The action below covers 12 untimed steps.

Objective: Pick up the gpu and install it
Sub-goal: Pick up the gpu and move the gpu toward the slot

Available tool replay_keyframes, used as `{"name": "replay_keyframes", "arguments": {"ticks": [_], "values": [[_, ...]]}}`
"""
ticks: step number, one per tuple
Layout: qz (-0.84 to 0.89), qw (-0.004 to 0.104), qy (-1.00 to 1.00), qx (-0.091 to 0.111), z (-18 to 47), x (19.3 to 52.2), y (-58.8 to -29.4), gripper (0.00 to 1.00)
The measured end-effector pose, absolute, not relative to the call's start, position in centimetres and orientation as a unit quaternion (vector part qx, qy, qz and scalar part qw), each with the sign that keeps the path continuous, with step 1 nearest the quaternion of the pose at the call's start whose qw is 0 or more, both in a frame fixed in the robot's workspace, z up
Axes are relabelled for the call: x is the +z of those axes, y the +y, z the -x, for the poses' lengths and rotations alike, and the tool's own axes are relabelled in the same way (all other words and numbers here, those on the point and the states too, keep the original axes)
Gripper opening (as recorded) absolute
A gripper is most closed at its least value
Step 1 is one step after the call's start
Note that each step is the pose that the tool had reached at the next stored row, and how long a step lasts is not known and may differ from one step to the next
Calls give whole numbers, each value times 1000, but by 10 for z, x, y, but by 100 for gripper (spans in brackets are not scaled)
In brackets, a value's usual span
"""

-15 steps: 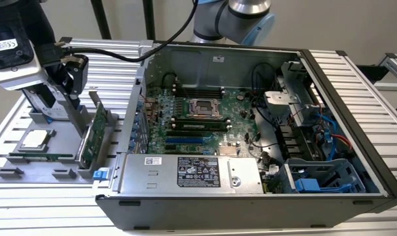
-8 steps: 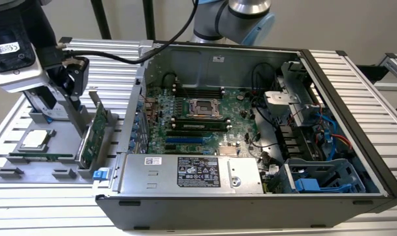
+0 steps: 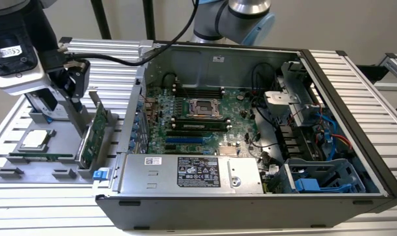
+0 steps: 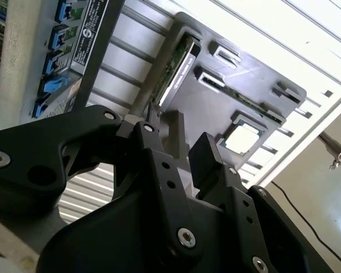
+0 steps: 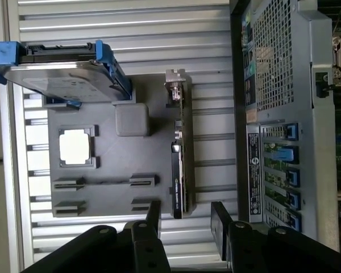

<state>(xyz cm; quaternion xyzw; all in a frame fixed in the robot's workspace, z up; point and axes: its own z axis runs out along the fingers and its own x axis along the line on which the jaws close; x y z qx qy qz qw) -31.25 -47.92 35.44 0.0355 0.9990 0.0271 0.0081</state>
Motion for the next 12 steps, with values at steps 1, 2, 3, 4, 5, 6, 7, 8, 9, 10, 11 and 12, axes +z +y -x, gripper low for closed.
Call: {"name": "replay_keyframes", "arguments": {"ticks": [1, 2, 3, 4, 5, 6, 7, 8, 9, 10, 11, 12], "values": [[-35, 8, 999, 27, 312, 354, -479, 100], [-35, 8, 999, 27, 312, 353, -479, 100], [-35, 8, 999, 27, 312, 353, -479, 100], [-35, 8, 999, 27, 312, 353, -479, 100], [-35, 8, 999, 27, 312, 353, -479, 100], [-35, 8, 999, 27, 312, 353, -479, 100], [-35, 8, 999, 27, 312, 352, -479, 100], [-35, 8, 999, 27, 312, 352, -479, 100], [-35, 8, 999, 27, 312, 352, -479, 100], [-35, 8, 999, 27, 312, 352, -479, 100], [-35, 8, 999, 27, 312, 352, -479, 100], [-35, 8, 999, 27, 312, 351, -479, 100]]}}
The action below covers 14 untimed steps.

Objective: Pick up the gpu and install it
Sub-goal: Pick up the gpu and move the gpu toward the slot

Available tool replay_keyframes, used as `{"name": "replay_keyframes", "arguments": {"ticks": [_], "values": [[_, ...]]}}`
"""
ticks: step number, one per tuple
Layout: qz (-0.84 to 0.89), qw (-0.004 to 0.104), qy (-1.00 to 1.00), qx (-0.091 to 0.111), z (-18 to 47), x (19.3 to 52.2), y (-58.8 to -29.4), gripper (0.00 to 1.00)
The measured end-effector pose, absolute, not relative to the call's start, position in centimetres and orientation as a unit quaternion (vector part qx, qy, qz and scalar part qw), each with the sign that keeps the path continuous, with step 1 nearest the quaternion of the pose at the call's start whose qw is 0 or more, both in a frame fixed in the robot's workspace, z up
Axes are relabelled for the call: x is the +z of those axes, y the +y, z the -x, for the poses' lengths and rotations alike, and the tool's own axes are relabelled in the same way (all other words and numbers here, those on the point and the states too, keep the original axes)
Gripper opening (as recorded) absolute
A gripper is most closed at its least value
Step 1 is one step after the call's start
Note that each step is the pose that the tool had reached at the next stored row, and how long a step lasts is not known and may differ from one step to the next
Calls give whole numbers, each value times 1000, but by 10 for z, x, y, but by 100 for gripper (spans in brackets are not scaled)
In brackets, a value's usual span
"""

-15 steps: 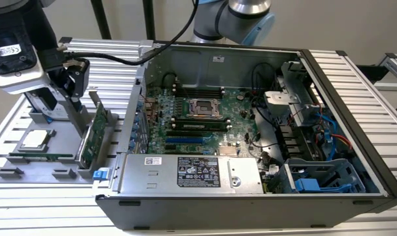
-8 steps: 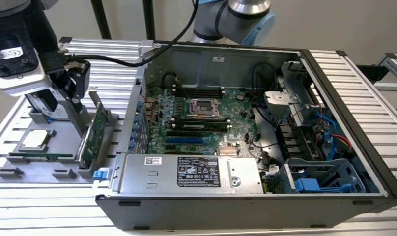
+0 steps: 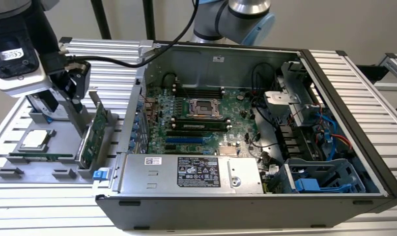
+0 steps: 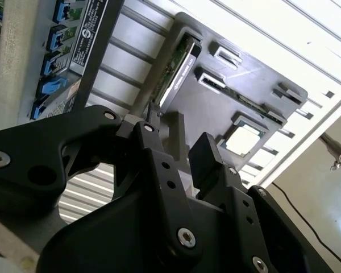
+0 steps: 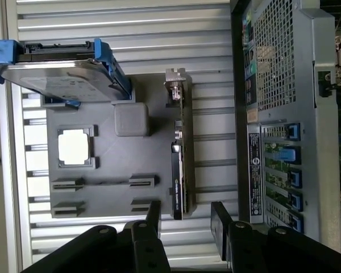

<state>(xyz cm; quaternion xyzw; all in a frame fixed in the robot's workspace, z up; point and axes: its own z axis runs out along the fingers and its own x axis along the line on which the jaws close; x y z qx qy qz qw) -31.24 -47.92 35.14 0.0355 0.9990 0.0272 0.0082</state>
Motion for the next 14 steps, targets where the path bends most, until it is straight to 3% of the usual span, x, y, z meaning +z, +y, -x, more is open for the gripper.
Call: {"name": "replay_keyframes", "arguments": {"ticks": [14], "values": [[-35, 8, 999, 27, 312, 344, -479, 100]]}}
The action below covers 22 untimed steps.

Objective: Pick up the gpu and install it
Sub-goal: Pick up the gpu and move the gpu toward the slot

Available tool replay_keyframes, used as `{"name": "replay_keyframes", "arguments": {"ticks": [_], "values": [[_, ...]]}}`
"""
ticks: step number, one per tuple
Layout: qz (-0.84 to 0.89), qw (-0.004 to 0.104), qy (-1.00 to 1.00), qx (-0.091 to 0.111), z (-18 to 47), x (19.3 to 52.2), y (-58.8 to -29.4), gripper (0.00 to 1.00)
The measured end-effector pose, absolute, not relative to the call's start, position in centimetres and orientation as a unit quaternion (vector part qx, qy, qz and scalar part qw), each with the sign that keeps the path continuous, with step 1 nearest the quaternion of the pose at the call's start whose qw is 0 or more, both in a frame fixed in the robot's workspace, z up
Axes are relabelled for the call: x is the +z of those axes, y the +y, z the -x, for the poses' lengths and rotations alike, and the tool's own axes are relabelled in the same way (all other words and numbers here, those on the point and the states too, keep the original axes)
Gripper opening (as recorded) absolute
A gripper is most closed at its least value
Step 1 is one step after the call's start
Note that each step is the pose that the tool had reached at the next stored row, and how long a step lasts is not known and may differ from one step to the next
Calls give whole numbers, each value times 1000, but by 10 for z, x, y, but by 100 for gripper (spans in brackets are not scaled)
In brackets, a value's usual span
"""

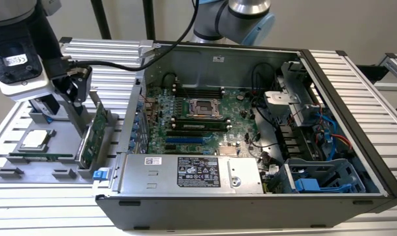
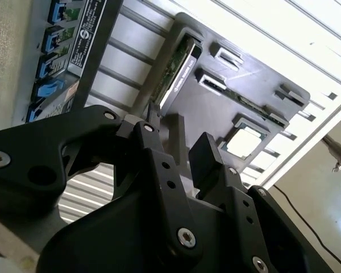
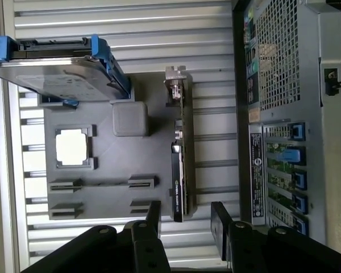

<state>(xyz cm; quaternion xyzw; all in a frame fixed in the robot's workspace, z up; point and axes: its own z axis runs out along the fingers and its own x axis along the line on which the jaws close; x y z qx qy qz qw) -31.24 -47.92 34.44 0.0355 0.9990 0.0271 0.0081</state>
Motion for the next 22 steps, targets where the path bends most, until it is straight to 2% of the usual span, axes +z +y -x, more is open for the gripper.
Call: {"name": "replay_keyframes", "arguments": {"ticks": [22], "values": [[-35, 8, 999, 27, 312, 335, -479, 100]]}}
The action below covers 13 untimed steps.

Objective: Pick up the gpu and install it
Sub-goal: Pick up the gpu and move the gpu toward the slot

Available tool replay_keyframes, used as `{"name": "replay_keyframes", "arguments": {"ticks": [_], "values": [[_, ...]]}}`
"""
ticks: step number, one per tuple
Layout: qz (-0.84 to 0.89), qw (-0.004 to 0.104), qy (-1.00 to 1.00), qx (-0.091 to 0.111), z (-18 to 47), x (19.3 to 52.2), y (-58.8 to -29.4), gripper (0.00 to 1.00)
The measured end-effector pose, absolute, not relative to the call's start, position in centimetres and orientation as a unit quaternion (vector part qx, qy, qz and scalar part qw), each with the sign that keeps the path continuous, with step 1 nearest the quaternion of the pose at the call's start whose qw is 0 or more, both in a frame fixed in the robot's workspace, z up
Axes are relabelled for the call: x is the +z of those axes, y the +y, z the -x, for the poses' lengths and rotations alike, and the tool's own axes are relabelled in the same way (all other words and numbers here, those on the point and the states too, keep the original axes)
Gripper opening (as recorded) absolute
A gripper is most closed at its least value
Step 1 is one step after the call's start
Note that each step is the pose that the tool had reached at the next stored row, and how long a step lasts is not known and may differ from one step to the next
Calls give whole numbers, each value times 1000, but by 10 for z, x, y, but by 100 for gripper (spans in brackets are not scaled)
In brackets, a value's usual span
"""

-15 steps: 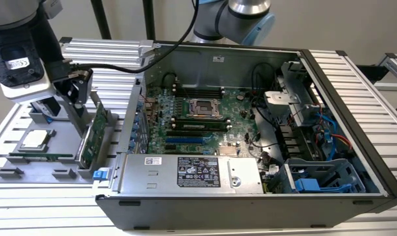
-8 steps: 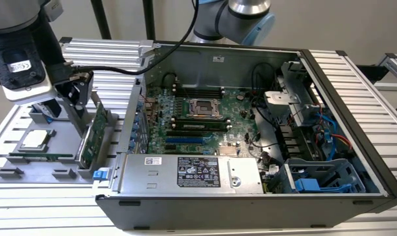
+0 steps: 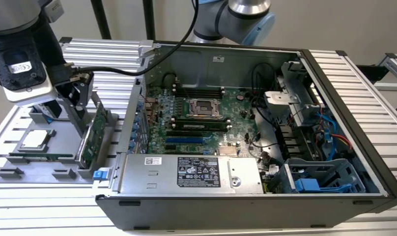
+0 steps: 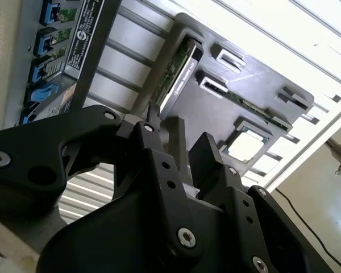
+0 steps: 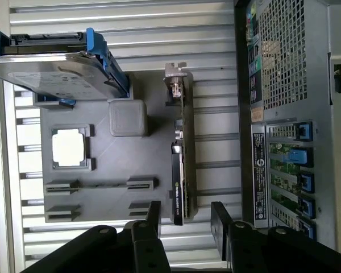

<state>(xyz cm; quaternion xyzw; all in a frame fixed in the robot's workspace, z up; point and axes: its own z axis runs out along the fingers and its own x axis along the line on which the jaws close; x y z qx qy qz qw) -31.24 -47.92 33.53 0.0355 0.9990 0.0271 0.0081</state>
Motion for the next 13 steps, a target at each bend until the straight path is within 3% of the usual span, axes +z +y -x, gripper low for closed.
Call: {"name": "replay_keyframes", "arguments": {"ticks": [13], "values": [[-35, 8, 999, 27, 312, 331, -479, 100]]}}
